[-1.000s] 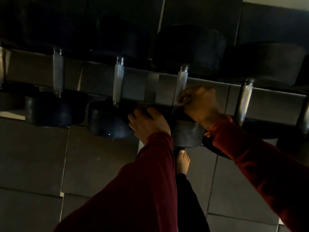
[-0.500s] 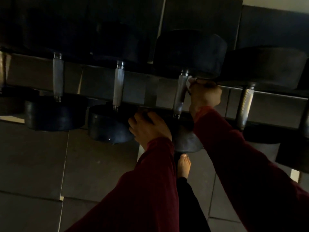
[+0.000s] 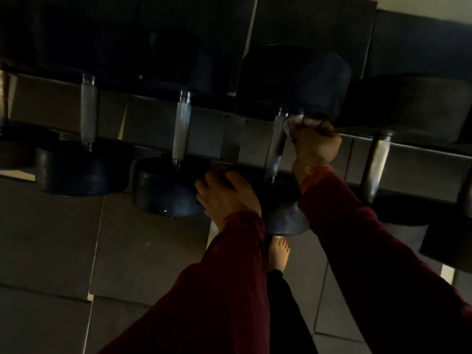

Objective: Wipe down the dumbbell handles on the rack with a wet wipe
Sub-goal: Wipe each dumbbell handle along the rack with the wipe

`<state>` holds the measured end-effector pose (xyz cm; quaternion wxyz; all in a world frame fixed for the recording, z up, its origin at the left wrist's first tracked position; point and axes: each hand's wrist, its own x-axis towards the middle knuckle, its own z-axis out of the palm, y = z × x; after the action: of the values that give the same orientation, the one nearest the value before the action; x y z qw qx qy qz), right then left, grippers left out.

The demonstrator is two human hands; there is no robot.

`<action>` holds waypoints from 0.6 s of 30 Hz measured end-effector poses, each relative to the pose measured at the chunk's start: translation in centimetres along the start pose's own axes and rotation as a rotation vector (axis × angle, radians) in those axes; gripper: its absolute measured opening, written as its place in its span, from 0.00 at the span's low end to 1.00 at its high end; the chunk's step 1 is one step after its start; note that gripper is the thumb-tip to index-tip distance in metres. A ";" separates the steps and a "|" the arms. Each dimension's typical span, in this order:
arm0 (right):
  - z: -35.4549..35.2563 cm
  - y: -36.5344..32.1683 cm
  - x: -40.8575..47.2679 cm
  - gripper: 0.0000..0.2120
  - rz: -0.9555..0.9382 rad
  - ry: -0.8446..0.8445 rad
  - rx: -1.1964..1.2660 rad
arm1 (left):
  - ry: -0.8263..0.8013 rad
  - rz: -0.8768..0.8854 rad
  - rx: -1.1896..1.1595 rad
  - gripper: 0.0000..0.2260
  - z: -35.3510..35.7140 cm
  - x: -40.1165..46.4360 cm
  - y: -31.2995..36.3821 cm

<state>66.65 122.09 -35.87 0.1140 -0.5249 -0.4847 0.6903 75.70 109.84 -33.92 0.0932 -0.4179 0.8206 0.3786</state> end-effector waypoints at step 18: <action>-3.0 2.1 -0.8 0.03 -0.949 -0.087 -0.752 | 0.021 0.017 -0.038 0.24 0.2 0.1 -0.1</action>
<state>70.21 122.20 -36.98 0.1963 -0.2271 -0.8808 0.3661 75.68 109.88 -34.21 0.0735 -0.4167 0.8177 0.3903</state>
